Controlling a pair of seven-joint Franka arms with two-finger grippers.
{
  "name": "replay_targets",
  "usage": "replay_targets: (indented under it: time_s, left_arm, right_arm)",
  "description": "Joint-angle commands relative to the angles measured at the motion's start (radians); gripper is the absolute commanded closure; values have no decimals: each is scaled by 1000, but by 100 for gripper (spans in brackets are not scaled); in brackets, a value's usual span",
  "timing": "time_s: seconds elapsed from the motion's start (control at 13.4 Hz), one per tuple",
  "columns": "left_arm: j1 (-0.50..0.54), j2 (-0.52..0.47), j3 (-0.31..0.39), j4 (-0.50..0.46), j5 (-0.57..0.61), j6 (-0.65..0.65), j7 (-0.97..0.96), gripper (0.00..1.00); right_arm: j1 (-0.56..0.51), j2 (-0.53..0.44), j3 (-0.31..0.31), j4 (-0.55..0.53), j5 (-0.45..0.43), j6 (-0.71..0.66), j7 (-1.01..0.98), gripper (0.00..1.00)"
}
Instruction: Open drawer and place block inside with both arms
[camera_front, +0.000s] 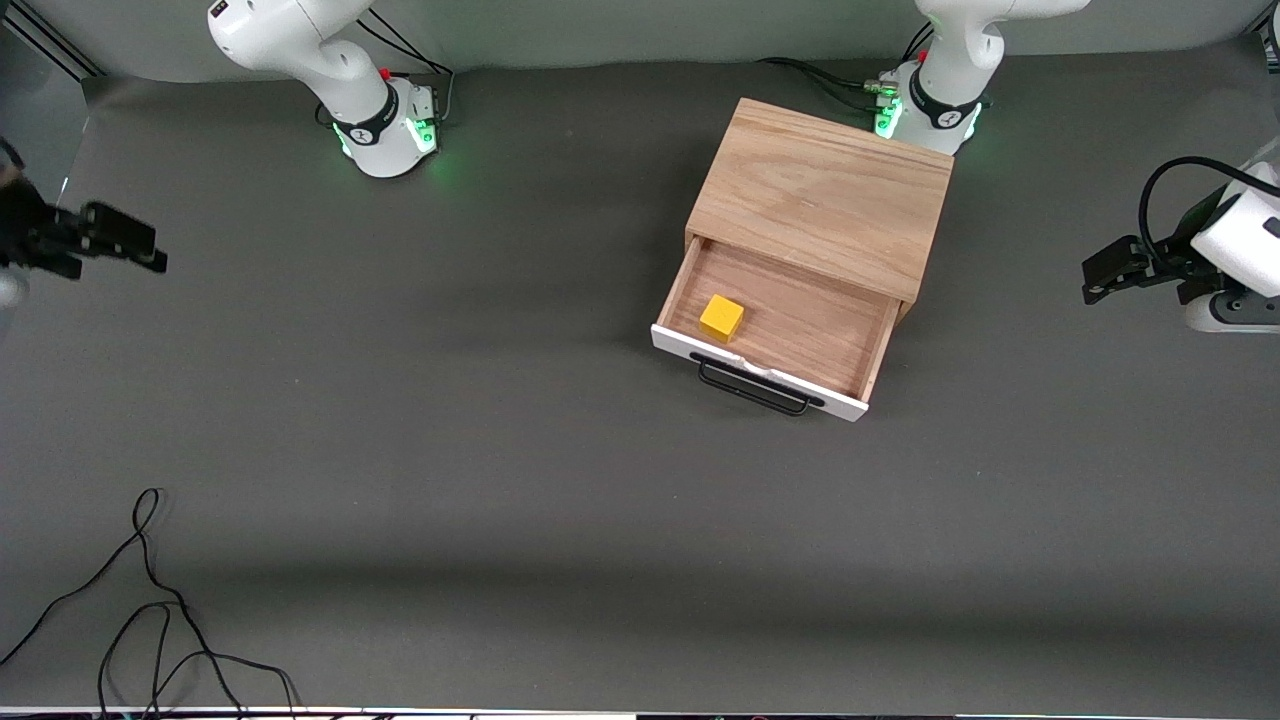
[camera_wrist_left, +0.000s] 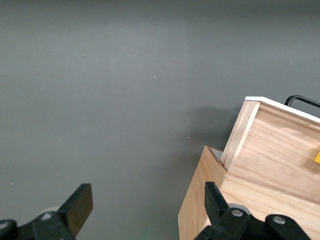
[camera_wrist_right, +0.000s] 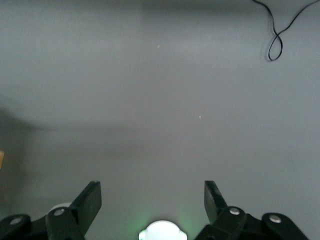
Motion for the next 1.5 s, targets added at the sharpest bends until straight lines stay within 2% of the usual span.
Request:
replay_targets:
  time_s: [0.0, 0.15, 1.12, 1.2, 1.35, 1.42]
  left_arm:
    - [-17, -11, 11, -11, -8, 9, 9, 0]
    - [-15, -13, 11, -11, -8, 9, 9, 0]
    - [-8, -23, 11, -7, -8, 4, 2, 0]
    - [-6, -23, 11, -7, -8, 3, 3, 0]
    - [-6, -23, 11, -7, -8, 1, 2, 0]
    - [-6, -23, 11, -7, -7, 0, 3, 0]
  right_arm:
    - [24, 22, -12, -57, 10, 73, -14, 8]
    - [27, 14, -11, -92, 12, 93, -36, 8]
    - [37, 11, 6, -90, 16, 87, -19, 8]
    - [-6, 5, 59, -90, 16, 85, -17, 8]
    - [-213, -9, 263, -90, 13, 82, -19, 8]
    - [-297, -13, 343, -89, 12, 82, -19, 8]
